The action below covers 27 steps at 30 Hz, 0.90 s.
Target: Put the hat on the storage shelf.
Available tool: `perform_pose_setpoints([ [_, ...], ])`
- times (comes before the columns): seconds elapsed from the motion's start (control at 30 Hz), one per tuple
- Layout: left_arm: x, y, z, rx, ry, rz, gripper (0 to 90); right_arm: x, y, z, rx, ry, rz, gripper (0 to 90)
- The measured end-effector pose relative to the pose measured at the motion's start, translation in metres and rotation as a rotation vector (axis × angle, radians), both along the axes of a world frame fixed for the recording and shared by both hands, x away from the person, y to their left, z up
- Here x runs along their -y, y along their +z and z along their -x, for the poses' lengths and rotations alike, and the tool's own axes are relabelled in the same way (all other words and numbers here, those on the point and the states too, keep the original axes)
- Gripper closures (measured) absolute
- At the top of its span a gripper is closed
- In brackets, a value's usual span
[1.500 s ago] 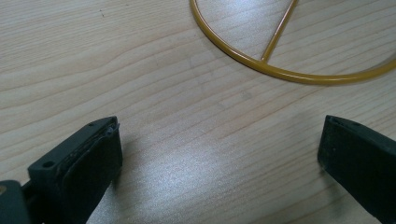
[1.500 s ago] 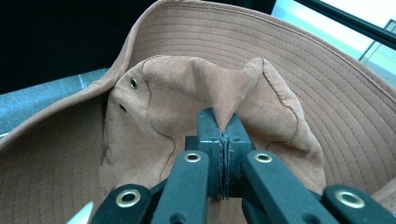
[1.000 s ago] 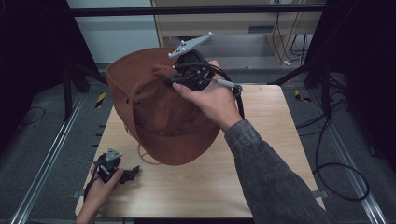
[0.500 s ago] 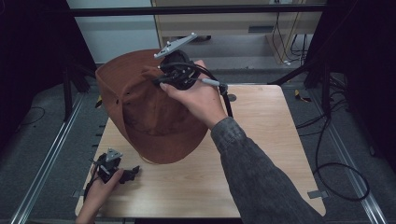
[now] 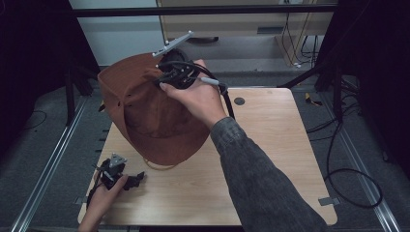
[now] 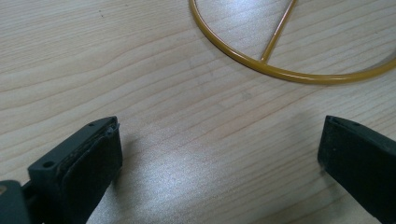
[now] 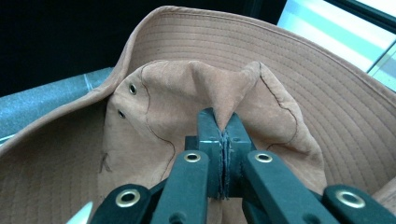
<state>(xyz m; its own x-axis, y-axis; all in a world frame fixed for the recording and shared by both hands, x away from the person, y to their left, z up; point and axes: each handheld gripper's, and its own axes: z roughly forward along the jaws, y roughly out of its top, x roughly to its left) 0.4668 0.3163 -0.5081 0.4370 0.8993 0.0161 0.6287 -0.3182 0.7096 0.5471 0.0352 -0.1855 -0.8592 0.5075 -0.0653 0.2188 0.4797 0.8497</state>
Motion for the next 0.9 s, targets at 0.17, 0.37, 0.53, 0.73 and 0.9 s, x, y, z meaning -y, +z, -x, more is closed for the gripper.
perform_pose_setpoints([
  [0.17, 0.000, 0.000, 0.000, 0.000, 0.001, 0.001, 0.0, -0.004, -0.005, -0.006, -0.015, -0.003, 0.011, 89.0],
  [0.37, 0.000, 0.000, 0.000, 0.000, 0.000, 0.001, 0.0, -0.007, -0.012, -0.006, -0.011, 0.005, 0.035, 88.7],
  [0.53, 0.000, 0.000, 0.000, -0.001, -0.001, -0.001, 0.0, -0.011, -0.016, -0.006, -0.019, 0.011, 0.034, 88.5],
  [0.73, 0.000, 0.000, 0.000, 0.000, 0.000, 0.001, 0.0, -0.015, -0.020, -0.007, -0.028, 0.013, 0.042, 88.5],
  [0.9, 0.000, 0.000, 0.000, -0.001, -0.002, -0.001, 0.0, -0.018, -0.024, -0.010, -0.036, 0.013, 0.051, 88.2],
])
